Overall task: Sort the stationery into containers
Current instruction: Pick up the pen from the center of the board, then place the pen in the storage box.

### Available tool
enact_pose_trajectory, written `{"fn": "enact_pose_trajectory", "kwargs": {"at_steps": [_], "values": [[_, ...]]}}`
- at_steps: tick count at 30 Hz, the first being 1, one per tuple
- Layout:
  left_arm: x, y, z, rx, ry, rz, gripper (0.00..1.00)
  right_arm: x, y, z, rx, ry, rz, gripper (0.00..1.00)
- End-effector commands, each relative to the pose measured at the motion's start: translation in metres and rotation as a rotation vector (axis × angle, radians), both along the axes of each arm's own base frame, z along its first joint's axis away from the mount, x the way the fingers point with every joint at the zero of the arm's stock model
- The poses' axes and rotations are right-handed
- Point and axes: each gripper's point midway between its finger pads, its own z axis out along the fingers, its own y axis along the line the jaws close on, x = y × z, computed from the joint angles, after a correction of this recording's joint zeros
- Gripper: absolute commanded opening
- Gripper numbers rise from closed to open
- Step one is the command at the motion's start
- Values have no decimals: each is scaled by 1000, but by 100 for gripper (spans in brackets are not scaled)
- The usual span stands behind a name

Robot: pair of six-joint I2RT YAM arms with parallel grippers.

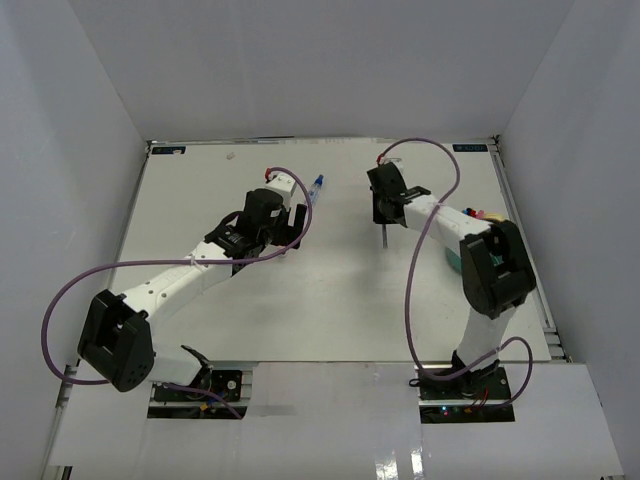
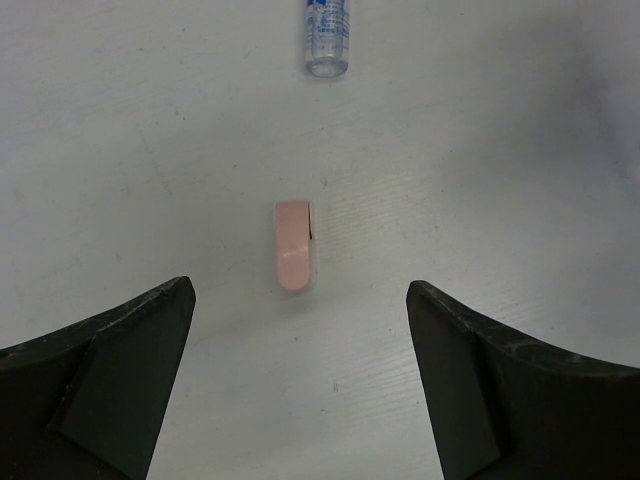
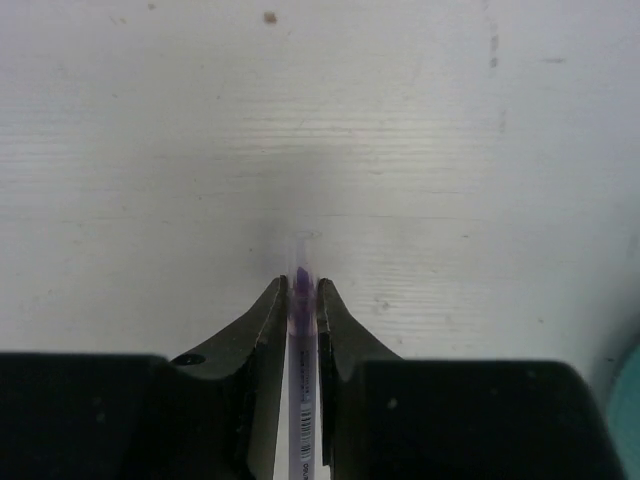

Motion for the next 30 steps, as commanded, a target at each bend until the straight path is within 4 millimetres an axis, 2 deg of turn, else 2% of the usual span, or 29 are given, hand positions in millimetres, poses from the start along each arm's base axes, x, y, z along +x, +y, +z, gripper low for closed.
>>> {"fn": "enact_pose_trajectory", "kwargs": {"at_steps": [1,2,3,4,5,7,8,9,12,13,14,15,16,18,19,21,28,30], "values": [[-1,-2,13,-18,-20,-9,98,6,-32,82,4,-250,-48,8],[-1,-2,15,-23,-24,-9,98,0,-44,111,9,-327,-74,8],[-1,-3,15,-25,-24,-12,98,-4,-54,119,2,-360,-89,8],[-2,-3,17,-31,-28,-12,98,-10,-70,115,-13,-381,-119,8],[-2,-2,18,-31,-30,-11,98,-18,-85,138,-14,-450,-141,8],[-3,-2,21,-38,-36,-12,98,-24,-121,152,-37,-529,-241,8],[-3,-2,21,-39,-37,-12,98,-36,-139,155,-33,-559,-280,8],[-3,-2,22,-41,-37,-11,98,-41,-165,156,-37,-578,-343,8],[-4,-3,25,-50,-41,-17,98,-61,-206,170,-23,-713,-474,8],[-4,-4,25,-53,-39,-16,98,-67,-228,172,-32,-746,-534,8],[-4,-3,25,-54,-41,-16,98,-75,-240,188,-16,-828,-579,8],[-4,-3,26,-53,-42,-17,98,-82,-249,174,-31,-824,-604,8],[-5,-3,26,-53,-43,-16,98,-89,-265,175,-46,-849,-650,8],[-5,-2,28,-57,-48,-14,98,-96,-275,178,-49,-887,-681,8],[-5,-2,27,-56,-47,-14,98,-103,-292,179,-76,-894,-724,8],[-6,-3,28,-60,-45,-20,98,-105,-303,185,-95,-923,-742,8],[-6,-4,31,-65,-51,-24,98,-108,-324,191,-176,-951,-750,8],[-6,-4,30,-66,-51,-23,98,-107,-327,184,-187,-945,-747,8]]}}
